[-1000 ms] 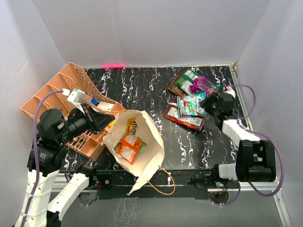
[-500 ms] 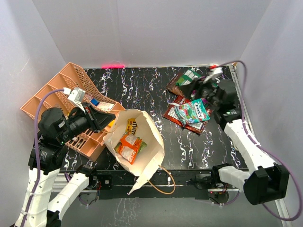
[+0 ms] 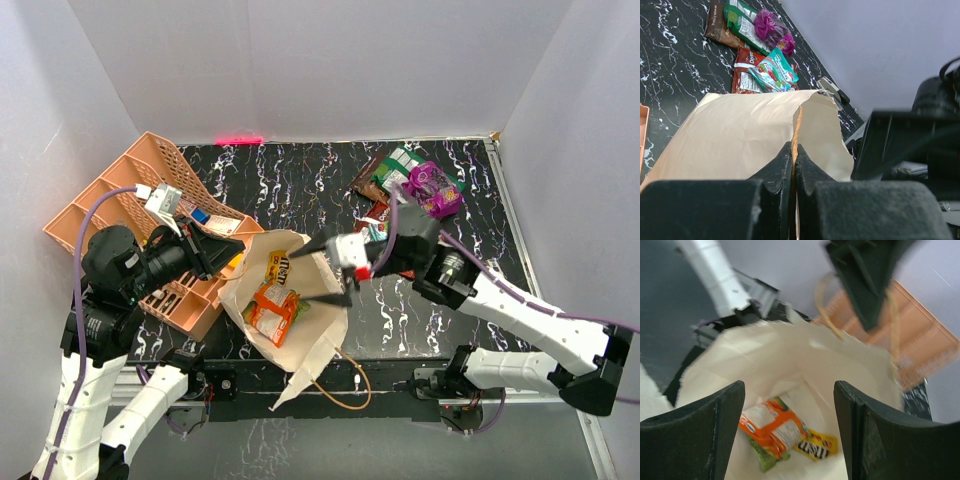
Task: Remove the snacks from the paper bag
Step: Take out the snack from the paper bag.
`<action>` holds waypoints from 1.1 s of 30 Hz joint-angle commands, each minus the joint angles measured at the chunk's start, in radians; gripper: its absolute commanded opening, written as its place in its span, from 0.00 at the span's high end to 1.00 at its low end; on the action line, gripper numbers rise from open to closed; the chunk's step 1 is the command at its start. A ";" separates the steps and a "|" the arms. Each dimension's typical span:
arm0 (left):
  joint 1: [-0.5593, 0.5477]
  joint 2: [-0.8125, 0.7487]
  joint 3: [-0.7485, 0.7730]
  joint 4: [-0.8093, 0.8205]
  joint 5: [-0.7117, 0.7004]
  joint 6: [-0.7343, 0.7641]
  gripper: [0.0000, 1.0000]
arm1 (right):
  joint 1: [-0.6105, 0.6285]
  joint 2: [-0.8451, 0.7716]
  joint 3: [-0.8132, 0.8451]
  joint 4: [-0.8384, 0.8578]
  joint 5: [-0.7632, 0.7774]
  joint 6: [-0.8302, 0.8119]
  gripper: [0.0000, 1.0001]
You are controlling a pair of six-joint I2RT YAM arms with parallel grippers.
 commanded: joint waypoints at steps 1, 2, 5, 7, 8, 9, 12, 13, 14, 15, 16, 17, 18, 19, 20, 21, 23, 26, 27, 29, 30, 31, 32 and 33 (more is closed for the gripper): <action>0.000 0.001 0.010 0.029 0.013 -0.004 1.00 | 0.146 0.091 0.062 -0.195 0.201 -0.278 0.25; 0.000 0.002 0.013 0.028 0.018 -0.004 1.00 | 0.164 0.114 0.072 -0.217 0.278 -0.300 0.27; 0.001 0.002 0.025 0.028 0.045 0.010 1.00 | 0.198 0.187 0.103 -0.271 0.412 -0.338 0.36; 0.002 -0.003 0.032 0.041 0.085 0.022 1.00 | 0.202 0.228 0.121 -0.293 0.462 -0.332 0.44; 0.001 -0.011 0.033 0.051 0.097 0.024 1.00 | 0.203 0.246 0.126 -0.301 0.483 -0.330 0.47; 0.000 -0.019 0.032 0.061 0.105 0.023 1.00 | 0.205 0.261 0.127 -0.308 0.504 -0.331 0.48; 0.001 -0.038 0.017 0.098 0.115 0.007 1.00 | 0.211 0.293 0.118 -0.310 0.551 -0.315 0.51; 0.001 -0.041 0.011 0.107 0.121 0.001 1.00 | 0.211 0.300 0.110 -0.307 0.562 -0.311 0.51; 0.000 -0.042 0.006 0.113 0.129 -0.004 1.00 | 0.211 0.308 0.103 -0.302 0.577 -0.305 0.51; 0.001 -0.041 0.002 0.116 0.130 -0.007 1.00 | 0.211 0.315 0.092 -0.297 0.593 -0.302 0.51; 0.001 -0.039 0.001 0.115 0.132 -0.007 1.00 | 0.211 0.323 0.085 -0.295 0.609 -0.298 0.51; 0.001 -0.036 0.003 0.110 0.134 -0.006 1.00 | 0.212 0.332 0.081 -0.295 0.626 -0.295 0.51; 0.001 -0.034 0.005 0.106 0.135 -0.004 1.00 | 0.212 0.344 0.077 -0.295 0.647 -0.289 0.51; 0.001 -0.031 0.008 0.103 0.137 -0.002 1.00 | 0.212 0.358 0.072 -0.292 0.668 -0.282 0.51; 0.001 -0.031 0.010 0.105 0.138 -0.003 1.00 | 0.213 0.369 0.066 -0.289 0.684 -0.280 0.51; 0.000 -0.031 0.011 0.105 0.139 -0.002 1.00 | 0.214 0.380 0.061 -0.289 0.697 -0.278 0.50; 0.001 -0.031 0.013 0.111 0.140 -0.006 1.00 | 0.214 0.399 0.056 -0.290 0.710 -0.278 0.49; 0.000 -0.029 0.015 0.111 0.145 -0.007 1.00 | 0.214 0.416 0.041 -0.278 0.714 -0.293 0.44; 0.000 -0.029 0.014 0.111 0.146 -0.006 1.00 | 0.214 0.420 0.035 -0.269 0.719 -0.300 0.42; 0.001 -0.029 0.013 0.110 0.148 -0.006 1.00 | 0.214 0.433 0.033 -0.270 0.730 -0.311 0.39; 0.001 -0.029 0.013 0.110 0.147 -0.006 1.00 | 0.213 0.441 0.038 -0.279 0.734 -0.318 0.38; 0.000 -0.031 0.014 0.109 0.146 -0.006 1.00 | 0.213 0.451 0.041 -0.290 0.739 -0.326 0.37; 0.001 -0.032 0.015 0.109 0.146 -0.006 1.00 | 0.214 0.458 0.045 -0.296 0.745 -0.334 0.36; 0.000 -0.032 0.014 0.109 0.144 -0.007 1.00 | 0.214 0.466 0.045 -0.295 0.750 -0.340 0.35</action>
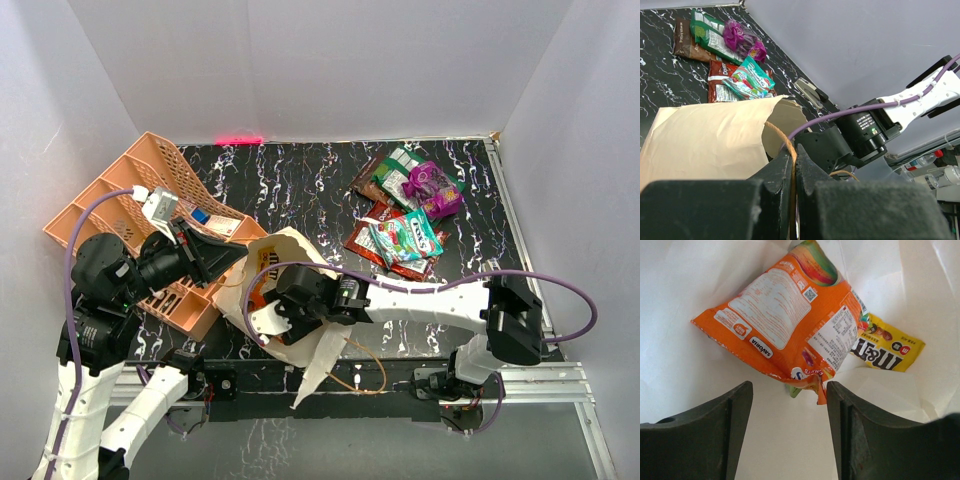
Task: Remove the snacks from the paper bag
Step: Take out the snack from the paper bag.
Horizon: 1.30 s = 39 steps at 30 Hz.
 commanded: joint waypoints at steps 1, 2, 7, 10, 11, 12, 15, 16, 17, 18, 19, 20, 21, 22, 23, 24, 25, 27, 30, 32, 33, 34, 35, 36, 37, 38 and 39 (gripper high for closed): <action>0.000 -0.003 0.013 0.033 0.023 -0.004 1.00 | 0.005 0.023 0.014 0.032 0.041 -0.041 0.34; 0.001 -0.003 0.013 0.032 0.023 -0.004 1.00 | 0.006 0.029 0.014 0.046 0.042 -0.043 0.32; 0.002 -0.010 -0.010 0.056 0.031 -0.021 1.00 | 0.006 0.077 0.006 0.130 -0.003 -0.067 0.29; 0.000 -0.004 -0.013 0.065 0.042 -0.031 1.00 | 0.006 0.112 0.006 0.171 -0.024 -0.082 0.28; 0.001 -0.003 -0.013 0.063 0.042 -0.032 1.00 | 0.006 0.127 0.006 0.183 -0.025 -0.090 0.28; 0.001 -0.004 -0.012 0.060 0.042 -0.030 1.00 | 0.006 0.141 0.010 0.189 -0.028 -0.095 0.28; 0.001 -0.014 -0.011 0.047 0.031 -0.029 1.00 | 0.006 0.177 0.023 0.205 -0.031 -0.103 0.36; 0.001 -0.017 -0.011 0.042 0.026 -0.028 1.00 | 0.006 0.182 0.028 0.205 -0.032 -0.106 0.42; 0.001 -0.020 -0.011 0.035 0.022 -0.025 1.00 | 0.006 0.183 0.032 0.209 -0.035 -0.107 0.49; 0.001 -0.021 -0.009 0.029 0.018 -0.022 1.00 | 0.006 0.183 0.032 0.216 -0.034 -0.107 0.55; 0.000 -0.022 -0.008 0.023 0.016 -0.019 1.00 | 0.005 0.176 0.026 0.233 -0.033 -0.107 0.60; -0.001 -0.022 -0.009 0.020 0.013 -0.017 1.00 | 0.004 0.164 0.015 0.257 -0.029 -0.108 0.64; 0.000 -0.022 -0.008 0.017 0.011 -0.015 1.00 | 0.004 0.149 0.004 0.277 -0.026 -0.110 0.67; 0.001 -0.021 -0.010 0.015 0.007 -0.011 1.00 | 0.004 0.135 -0.006 0.295 -0.023 -0.113 0.69; 0.000 -0.020 -0.011 0.013 0.004 -0.009 1.00 | 0.004 0.121 -0.014 0.308 -0.016 -0.114 0.71; 0.001 -0.019 -0.012 0.013 0.001 -0.008 1.00 | 0.004 0.108 -0.020 0.316 -0.011 -0.114 0.73; 0.001 -0.018 -0.013 0.014 0.000 -0.007 1.00 | 0.005 0.097 -0.026 0.320 -0.003 -0.112 0.76; 0.001 -0.014 -0.017 0.016 0.002 -0.005 1.00 | 0.003 0.070 -0.032 0.323 0.006 -0.109 0.83; 0.001 -0.014 -0.018 0.010 -0.004 -0.001 1.00 | 0.001 0.023 -0.050 0.327 0.004 -0.099 0.89; 0.001 -0.016 -0.018 0.004 -0.012 0.001 1.00 | 0.001 -0.017 -0.076 0.341 -0.011 -0.098 0.90; 0.002 -0.018 -0.018 0.001 -0.014 0.002 1.00 | 0.001 -0.040 -0.091 0.351 -0.017 -0.097 0.92; 0.001 -0.019 -0.017 0.000 -0.016 0.002 1.00 | 0.002 -0.064 -0.104 0.358 -0.027 -0.095 0.93; 0.001 -0.020 -0.016 -0.003 -0.018 0.003 1.00 | 0.001 -0.085 -0.115 0.361 -0.036 -0.091 0.93; 0.002 -0.020 -0.015 -0.007 -0.019 0.005 1.00 | 0.001 -0.104 -0.124 0.364 -0.042 -0.085 0.93; 0.001 -0.020 -0.015 -0.008 -0.019 0.006 1.00 | 0.001 -0.121 -0.131 0.365 -0.048 -0.076 0.93; 0.001 -0.022 -0.016 -0.011 -0.020 0.006 1.00 | 0.001 -0.135 -0.134 0.366 -0.050 -0.064 0.93; 0.000 -0.022 -0.017 -0.011 -0.020 0.006 1.00 | 0.001 -0.149 -0.136 0.364 -0.050 -0.049 0.93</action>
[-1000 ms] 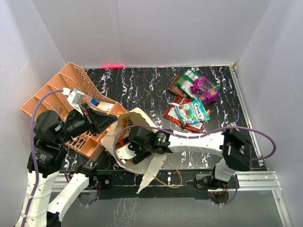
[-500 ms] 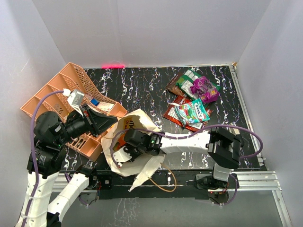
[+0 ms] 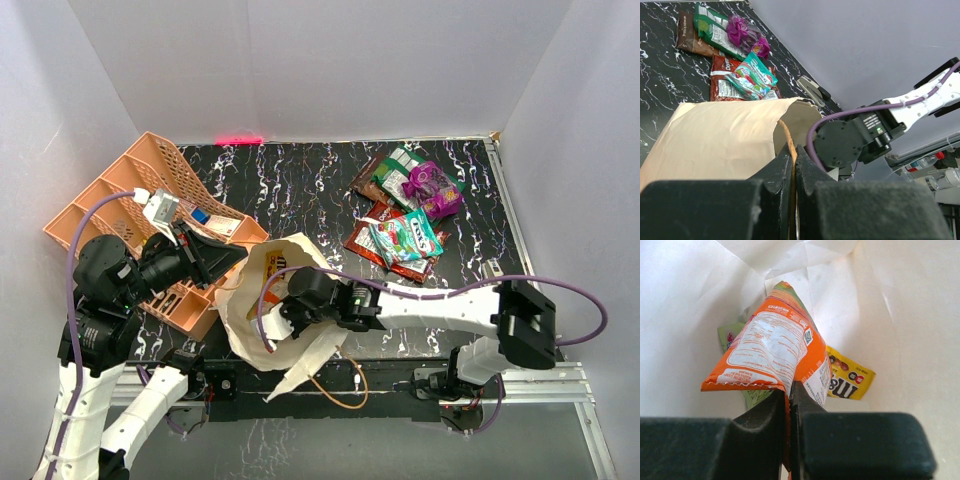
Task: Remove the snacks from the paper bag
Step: Take out the snack from the paper bag.
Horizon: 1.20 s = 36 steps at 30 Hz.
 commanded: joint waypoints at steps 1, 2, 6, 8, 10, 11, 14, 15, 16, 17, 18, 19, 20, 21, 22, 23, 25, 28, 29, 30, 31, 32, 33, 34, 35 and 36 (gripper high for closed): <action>0.000 -0.011 -0.001 0.001 -0.009 0.011 1.00 | -0.001 -0.099 -0.002 0.103 -0.018 0.054 0.93; 0.001 -0.010 -0.002 0.002 -0.009 0.011 1.00 | -0.001 -0.115 -0.007 0.101 -0.020 0.066 0.93; 0.001 -0.004 0.016 -0.009 -0.011 0.008 1.00 | 0.000 -0.208 -0.034 0.118 -0.021 0.132 0.93; 0.001 -0.009 0.016 -0.015 -0.017 0.009 1.00 | -0.001 -0.261 -0.050 0.144 -0.008 0.180 0.93; 0.001 -0.017 0.010 -0.015 -0.023 0.007 1.00 | -0.001 -0.305 -0.052 0.147 -0.006 0.204 0.93; 0.002 -0.019 0.008 -0.013 -0.027 0.006 1.00 | -0.001 -0.323 -0.046 0.145 -0.008 0.217 0.93; 0.002 -0.013 0.007 -0.012 -0.029 0.006 1.00 | -0.002 -0.366 -0.012 0.117 -0.013 0.263 0.93; 0.001 -0.009 0.009 -0.014 -0.030 0.009 1.00 | -0.002 -0.379 0.003 0.103 -0.020 0.278 0.93; 0.001 -0.004 0.011 -0.015 -0.031 0.012 1.00 | -0.001 -0.390 0.018 0.091 -0.025 0.296 0.93; 0.002 -0.001 0.012 -0.017 -0.032 0.015 1.00 | -0.001 -0.407 0.035 0.078 -0.031 0.310 0.93; 0.001 0.001 0.012 -0.018 -0.033 0.017 1.00 | -0.001 -0.421 0.048 0.070 -0.039 0.323 0.93; 0.001 0.001 0.011 -0.016 -0.032 0.018 1.00 | -0.002 -0.437 0.061 0.068 -0.045 0.333 0.93; 0.001 0.001 0.011 -0.016 -0.033 0.019 1.00 | -0.002 -0.451 0.073 0.068 -0.048 0.346 0.93; 0.000 0.002 0.010 -0.017 -0.035 0.019 1.00 | -0.001 -0.470 0.084 0.070 -0.057 0.357 0.93; 0.001 0.003 0.010 -0.019 -0.036 0.020 1.00 | -0.001 -0.489 0.093 0.078 -0.070 0.365 0.93; 0.001 0.004 0.009 -0.021 -0.037 0.022 1.00 | -0.001 -0.514 0.096 0.091 -0.085 0.373 0.93; 0.001 0.006 0.009 -0.025 -0.040 0.024 1.00 | -0.001 -0.565 0.097 0.140 -0.108 0.380 0.93; 0.001 0.007 0.010 -0.034 -0.046 0.025 1.00 | -0.002 -0.636 0.085 0.226 -0.121 0.386 0.93; 0.001 0.007 0.010 -0.034 -0.048 0.025 1.00 | -0.001 -0.653 0.084 0.252 -0.119 0.389 0.93; 0.000 0.006 0.009 -0.034 -0.049 0.024 1.00 | -0.001 -0.669 0.086 0.271 -0.115 0.392 0.93; 0.001 0.005 0.009 -0.035 -0.054 0.024 1.00 | -0.002 -0.682 0.086 0.293 -0.100 0.392 0.93; 0.001 0.003 0.009 -0.037 -0.056 0.022 1.00 | -0.001 -0.694 0.083 0.318 -0.074 0.393 0.93; 0.000 0.003 0.009 -0.037 -0.057 0.022 1.00 | -0.001 -0.704 0.075 0.349 -0.031 0.396 0.93; 0.001 0.004 0.008 -0.040 -0.059 0.022 1.00 | -0.001 -0.715 0.064 0.392 0.036 0.400 0.93; 0.001 0.005 0.011 -0.041 -0.061 0.022 1.00 | -0.001 -0.724 0.043 0.442 0.113 0.406 0.93; 0.002 0.007 0.010 -0.041 -0.063 0.022 1.00 | -0.001 -0.733 0.017 0.502 0.215 0.408 0.93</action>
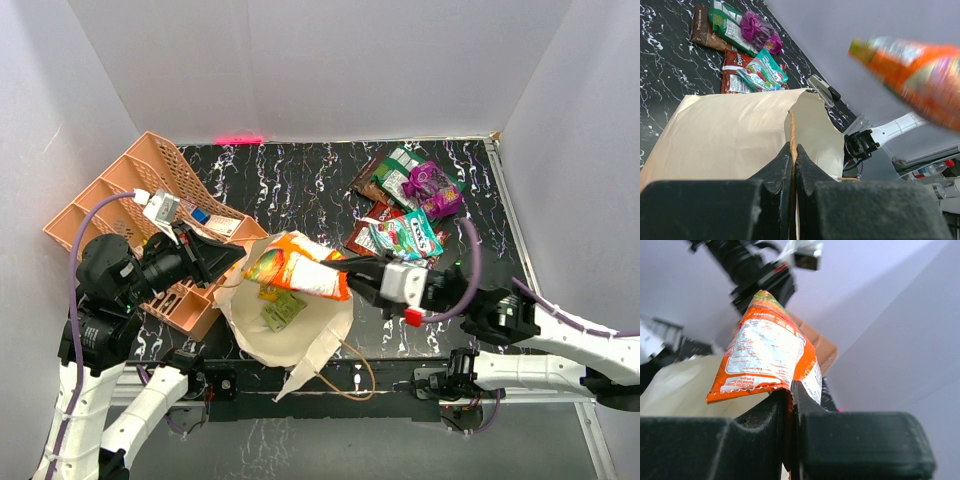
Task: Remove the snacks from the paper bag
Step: Take out the snack from the paper bag, then place the snack at the center of the board.
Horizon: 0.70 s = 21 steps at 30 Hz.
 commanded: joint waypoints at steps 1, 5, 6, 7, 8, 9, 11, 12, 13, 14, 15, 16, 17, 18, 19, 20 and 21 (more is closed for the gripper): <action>0.001 0.005 0.010 0.000 -0.013 0.008 1.00 | -0.001 -0.037 -0.044 0.384 0.368 0.017 0.93; 0.000 0.008 0.015 0.007 -0.009 0.005 1.00 | -0.005 0.056 -0.114 0.469 0.875 -0.149 0.93; 0.000 0.008 0.016 0.006 -0.009 0.005 1.00 | -0.022 0.090 -0.148 0.502 0.965 -0.239 0.93; 0.001 0.008 0.018 0.004 -0.009 0.005 1.00 | -0.061 0.121 -0.189 0.538 1.021 -0.272 0.93; 0.002 0.008 0.021 0.001 -0.009 0.006 1.00 | -0.120 0.145 -0.219 0.547 1.051 -0.235 0.93; 0.001 0.010 0.024 -0.003 -0.011 0.009 1.00 | -0.183 0.158 -0.235 0.507 1.057 -0.137 0.93; 0.001 0.014 0.032 -0.015 -0.009 0.016 1.00 | -0.329 0.161 -0.264 0.372 0.987 0.101 0.93; 0.000 0.015 0.035 -0.019 -0.011 0.019 1.00 | -0.390 0.162 -0.280 0.311 0.930 0.194 0.93; 0.001 0.015 0.037 -0.020 -0.012 0.020 1.00 | -0.449 0.164 -0.306 0.279 0.869 0.258 0.93; 0.000 0.014 0.037 -0.019 -0.015 0.020 1.00 | -0.494 0.173 -0.337 0.274 0.835 0.297 0.93; 0.000 0.013 0.036 -0.017 -0.015 0.019 1.00 | -0.532 0.189 -0.363 0.273 0.813 0.329 0.93; 0.001 0.012 0.034 -0.016 -0.013 0.017 1.00 | -0.568 0.214 -0.386 0.274 0.811 0.353 0.93; 0.001 0.013 0.034 -0.014 -0.011 0.016 1.00 | -0.603 0.248 -0.402 0.272 0.821 0.379 0.93; 0.000 0.016 0.037 -0.016 -0.008 0.016 1.00 | -0.640 0.286 -0.406 0.261 0.848 0.418 0.93; 0.000 0.019 0.042 -0.019 -0.005 0.017 1.00 | -0.674 0.321 -0.401 0.234 0.875 0.456 0.93; 0.001 0.022 0.047 -0.022 0.001 0.018 1.00 | -0.707 0.349 -0.391 0.204 0.897 0.488 0.93; 0.001 0.023 0.050 -0.023 0.008 0.017 1.00 | -0.732 0.370 -0.382 0.179 0.905 0.506 0.93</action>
